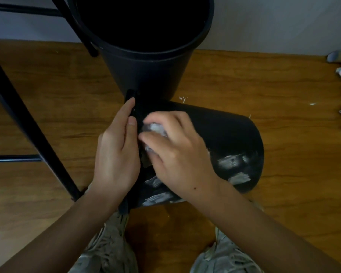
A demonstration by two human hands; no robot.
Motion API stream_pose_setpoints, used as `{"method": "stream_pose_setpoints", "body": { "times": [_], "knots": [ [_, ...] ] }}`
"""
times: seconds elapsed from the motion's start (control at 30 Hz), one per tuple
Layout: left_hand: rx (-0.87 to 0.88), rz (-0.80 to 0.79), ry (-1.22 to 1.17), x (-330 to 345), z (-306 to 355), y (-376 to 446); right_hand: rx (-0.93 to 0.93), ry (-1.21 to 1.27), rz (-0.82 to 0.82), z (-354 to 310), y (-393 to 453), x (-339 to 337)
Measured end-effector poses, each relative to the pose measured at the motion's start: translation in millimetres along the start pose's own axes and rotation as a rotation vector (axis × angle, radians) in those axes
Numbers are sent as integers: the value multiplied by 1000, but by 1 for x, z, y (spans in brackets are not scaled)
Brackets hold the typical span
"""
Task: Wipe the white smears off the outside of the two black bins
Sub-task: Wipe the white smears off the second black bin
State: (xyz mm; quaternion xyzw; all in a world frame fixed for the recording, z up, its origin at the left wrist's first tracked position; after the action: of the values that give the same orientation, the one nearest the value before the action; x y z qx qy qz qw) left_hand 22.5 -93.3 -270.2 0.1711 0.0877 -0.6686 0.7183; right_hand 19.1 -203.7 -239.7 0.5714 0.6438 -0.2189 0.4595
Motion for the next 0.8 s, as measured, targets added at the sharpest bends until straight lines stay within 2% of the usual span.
{"method": "stream_pose_setpoints", "body": {
  "times": [0.23,0.5,0.63,0.8],
  "knots": [
    [4,48,10,-4,-2,0,15,-49,-51,16,-17,-14],
    [8,10,3,-1,0,1,-1,-71,-58,0,2,0],
    [12,11,-14,-1,-2,-4,-43,-40,-83,1,-16,-1],
    [39,7,6,1,0,-5,-39,-57,-37,4,2,-1]
  ]
}}
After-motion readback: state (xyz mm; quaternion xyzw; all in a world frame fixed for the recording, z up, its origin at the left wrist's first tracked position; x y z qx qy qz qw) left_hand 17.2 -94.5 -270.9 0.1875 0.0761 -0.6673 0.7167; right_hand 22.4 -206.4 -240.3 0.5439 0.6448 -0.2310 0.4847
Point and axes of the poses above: each hand's wrist, its own y-axis towards the middle knuckle, its own x-axis out of the palm, z = x × y, the point moved 6 cm from there along y, towards the middle knuckle, and after that the axes turned 13 degrees about x, right-handed, at the moved point
